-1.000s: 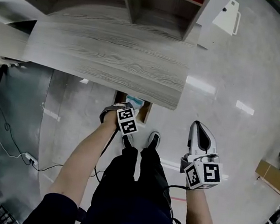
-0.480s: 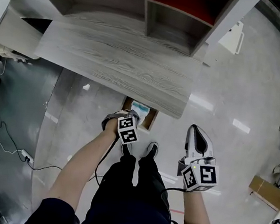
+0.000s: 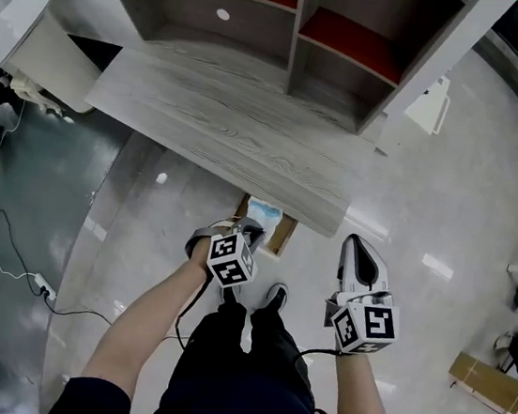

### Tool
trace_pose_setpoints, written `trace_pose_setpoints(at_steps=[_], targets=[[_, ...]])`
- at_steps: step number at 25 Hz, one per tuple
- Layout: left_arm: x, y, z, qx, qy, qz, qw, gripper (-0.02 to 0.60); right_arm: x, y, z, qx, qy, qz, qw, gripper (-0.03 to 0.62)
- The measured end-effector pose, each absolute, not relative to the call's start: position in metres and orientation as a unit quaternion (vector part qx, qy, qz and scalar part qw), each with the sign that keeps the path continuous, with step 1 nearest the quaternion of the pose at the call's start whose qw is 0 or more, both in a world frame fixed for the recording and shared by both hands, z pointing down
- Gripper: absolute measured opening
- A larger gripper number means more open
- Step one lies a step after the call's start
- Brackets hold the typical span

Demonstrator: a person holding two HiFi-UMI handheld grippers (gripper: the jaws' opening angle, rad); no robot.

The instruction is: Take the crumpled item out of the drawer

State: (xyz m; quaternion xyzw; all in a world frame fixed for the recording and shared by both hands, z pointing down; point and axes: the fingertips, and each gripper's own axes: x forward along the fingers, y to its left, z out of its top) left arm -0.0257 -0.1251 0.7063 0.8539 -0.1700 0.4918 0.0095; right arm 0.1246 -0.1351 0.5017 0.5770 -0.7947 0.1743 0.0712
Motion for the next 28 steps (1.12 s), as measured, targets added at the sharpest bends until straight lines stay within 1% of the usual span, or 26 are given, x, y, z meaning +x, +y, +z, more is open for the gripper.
trace_pose_setpoints(at_steps=[9,13,21,28], targets=[[-0.038,-0.131,0.653,0.862,-0.255,0.436,0.039,0.005,0.113,-0.141,0.483,0.560,-0.810,0.162,0.057,0.006],[-0.052,-0.144,0.644,0.852,-0.294,0.432,0.049,0.006,0.111,-0.145,0.473,0.554,-0.817,0.154,0.046,0.006],[-0.077,-0.187,0.651,0.815,-0.339,0.470,0.014,0.006,0.119,-0.149,0.457,0.552,-0.820,0.145,0.039,0.006],[-0.093,-0.232,0.689,0.786,-0.328,0.523,-0.023,0.006,0.122,-0.144,0.464,0.560,-0.814,0.145,0.058,0.006]])
